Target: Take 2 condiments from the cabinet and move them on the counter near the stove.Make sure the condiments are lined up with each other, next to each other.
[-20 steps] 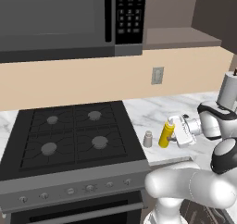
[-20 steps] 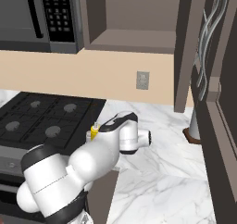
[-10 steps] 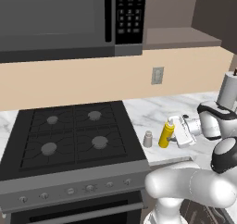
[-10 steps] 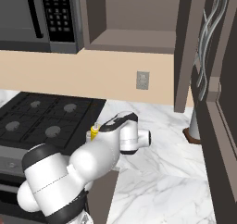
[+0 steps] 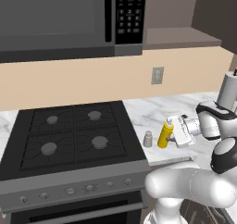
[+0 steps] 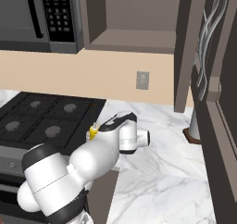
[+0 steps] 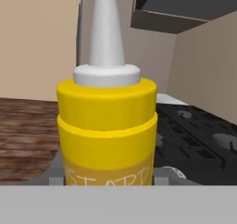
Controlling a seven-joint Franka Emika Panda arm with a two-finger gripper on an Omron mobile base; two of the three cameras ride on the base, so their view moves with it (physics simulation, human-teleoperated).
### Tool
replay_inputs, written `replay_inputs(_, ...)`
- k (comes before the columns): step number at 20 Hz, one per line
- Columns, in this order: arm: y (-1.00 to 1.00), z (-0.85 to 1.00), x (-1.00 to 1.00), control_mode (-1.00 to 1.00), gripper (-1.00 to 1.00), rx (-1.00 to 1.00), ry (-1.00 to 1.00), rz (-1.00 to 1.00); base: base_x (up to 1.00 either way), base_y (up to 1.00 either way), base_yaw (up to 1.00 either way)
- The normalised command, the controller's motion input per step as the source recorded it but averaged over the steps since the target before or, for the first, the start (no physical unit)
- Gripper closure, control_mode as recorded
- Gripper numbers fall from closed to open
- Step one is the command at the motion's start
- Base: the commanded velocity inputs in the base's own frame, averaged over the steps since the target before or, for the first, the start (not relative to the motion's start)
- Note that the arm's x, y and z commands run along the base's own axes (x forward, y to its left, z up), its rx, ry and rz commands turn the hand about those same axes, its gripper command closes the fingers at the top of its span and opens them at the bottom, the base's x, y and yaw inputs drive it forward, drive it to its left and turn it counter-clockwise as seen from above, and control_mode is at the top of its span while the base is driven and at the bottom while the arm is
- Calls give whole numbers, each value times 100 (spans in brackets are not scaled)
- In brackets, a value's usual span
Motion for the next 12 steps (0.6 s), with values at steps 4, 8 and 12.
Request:
replay_inputs(4, 2, 0, 0, -100, 100, 0, 0, 0, 0, 0, 0)
replay_inputs(8, 7, 0, 1, -100, 100, 0, 0, 0, 0, 0, 0)
replay_inputs(12, 7, 0, 3, -100, 100, 0, 0, 0, 0, 0, 0)
